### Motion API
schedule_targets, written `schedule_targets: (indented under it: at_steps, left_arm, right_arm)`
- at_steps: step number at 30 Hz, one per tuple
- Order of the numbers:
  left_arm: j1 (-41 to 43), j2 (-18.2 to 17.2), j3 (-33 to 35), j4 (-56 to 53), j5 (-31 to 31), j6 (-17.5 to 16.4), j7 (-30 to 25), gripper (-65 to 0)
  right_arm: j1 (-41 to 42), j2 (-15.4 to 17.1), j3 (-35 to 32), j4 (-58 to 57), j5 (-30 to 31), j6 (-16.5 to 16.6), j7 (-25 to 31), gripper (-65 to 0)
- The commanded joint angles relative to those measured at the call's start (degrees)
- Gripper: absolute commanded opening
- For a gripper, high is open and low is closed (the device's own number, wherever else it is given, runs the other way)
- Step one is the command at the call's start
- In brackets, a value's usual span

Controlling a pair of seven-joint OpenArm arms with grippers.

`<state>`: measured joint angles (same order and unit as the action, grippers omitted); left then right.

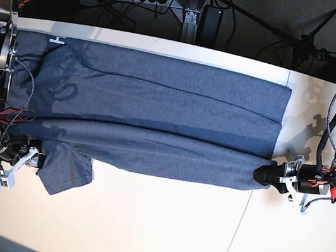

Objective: Fold the T-shirt properly

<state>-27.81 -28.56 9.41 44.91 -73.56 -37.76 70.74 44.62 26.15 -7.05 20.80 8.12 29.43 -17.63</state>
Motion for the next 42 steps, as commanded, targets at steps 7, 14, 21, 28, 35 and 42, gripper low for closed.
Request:
schedule_targets:
  at_steps: [7, 14, 21, 28, 35, 42]
  left_arm:
    - [-1.7, -1.0, -0.4, 1.0, -1.2, -2.2, -0.2, -65.0]
    - [-1.7, -1.0, -0.4, 1.0, -1.2, -2.2, -0.2, -65.0]
    - [-1.7, -1.0, -0.4, 1.0, -1.2, -2.2, -0.2, -65.0]
    - [-1.7, -1.0, -0.4, 1.0, -1.3, -2.2, -0.2, -65.0]
    - [-1.7, -1.0, -0.4, 1.0, -1.3, -2.2, -0.2, -65.0]
    - [-1.7, -1.0, -0.4, 1.0, -1.3, -2.2, -0.2, -65.0]
  right_arm:
    - [2.0, 0.5, 0.1, 2.3, 3.7, 0.2, 0.9, -20.7]
    - [2.0, -0.7, 0.1, 2.9, 4.0, 0.4, 0.9, -20.7]
    - [1.7, -1.6, 0.1, 2.8, -2.8, 0.4, 2.4, -20.7]
    - [1.2, -2.4, 0.1, 0.9, -4.7, 0.5, 2.4, -20.7]
    - [1.2, -5.8, 0.1, -0.2, -4.7, 2.1, 2.4, -20.7]
    - [1.2, -7.1, 0.1, -0.2, -4.8, 2.1, 1.1, -20.7]
